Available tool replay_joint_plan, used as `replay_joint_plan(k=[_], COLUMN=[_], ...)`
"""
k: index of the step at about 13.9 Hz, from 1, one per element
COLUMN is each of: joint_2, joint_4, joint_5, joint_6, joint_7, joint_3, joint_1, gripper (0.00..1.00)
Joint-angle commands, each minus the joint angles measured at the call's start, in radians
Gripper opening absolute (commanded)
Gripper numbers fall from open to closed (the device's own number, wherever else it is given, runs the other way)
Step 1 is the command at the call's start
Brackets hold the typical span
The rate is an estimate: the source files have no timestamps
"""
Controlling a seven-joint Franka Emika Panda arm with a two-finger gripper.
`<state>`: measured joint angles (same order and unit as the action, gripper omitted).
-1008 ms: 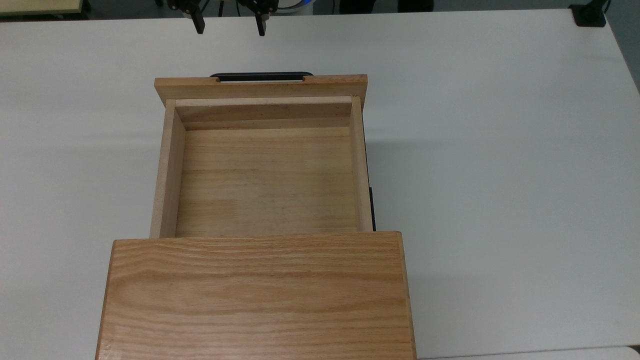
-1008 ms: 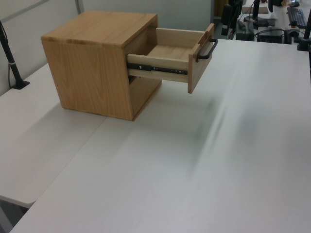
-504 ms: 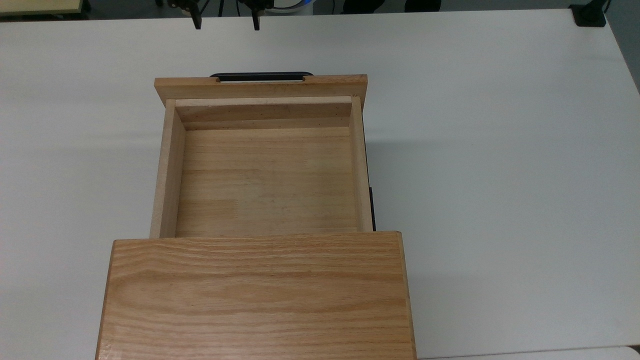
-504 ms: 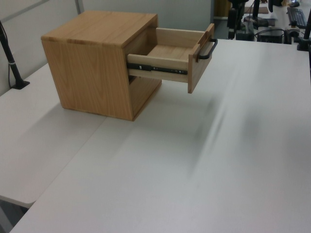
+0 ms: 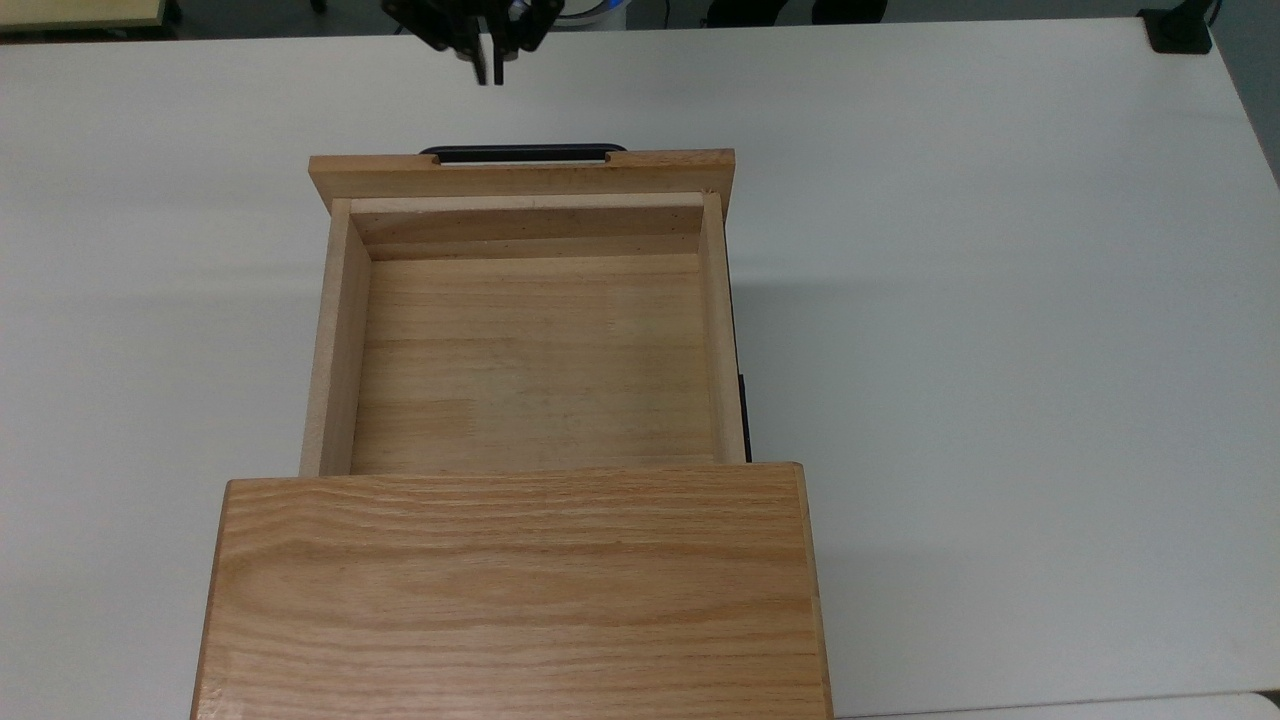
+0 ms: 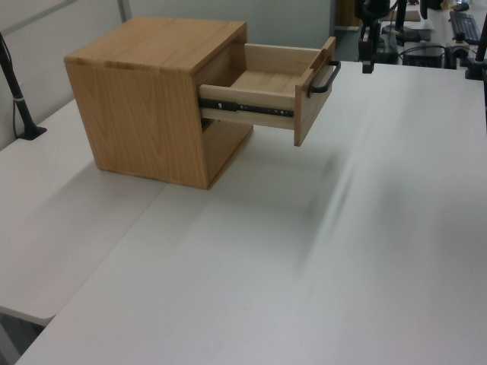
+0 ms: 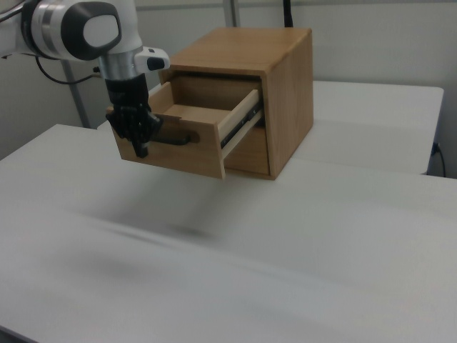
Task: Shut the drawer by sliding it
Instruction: 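Lower the gripper toward the drawer's black bar handle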
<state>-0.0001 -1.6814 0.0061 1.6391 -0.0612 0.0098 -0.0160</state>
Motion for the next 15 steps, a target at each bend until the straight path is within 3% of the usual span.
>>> replay_joint_plan(k=[1, 4, 10, 12, 15], joint_2=[0.035, 0.077, 0.091, 0.119, 0.189], joint_4=[-0.001, 0.000, 0.011, 0.043, 0.103], joint_5=[0.041, 0.038, 0.040, 0.023, -0.058], joint_6=[0.068, 0.166, 0.280, 0.355, 0.413], joint_7=[0.009, 0.098, 0.110, 0.109, 0.109], joint_3=[0.001, 0.001, -0.001, -0.001, -0.001], joint_1=[0.042, 0.059, 0.056, 0.057, 0.061], gripper=[0.00, 0.00, 0.00, 0.00, 0.00])
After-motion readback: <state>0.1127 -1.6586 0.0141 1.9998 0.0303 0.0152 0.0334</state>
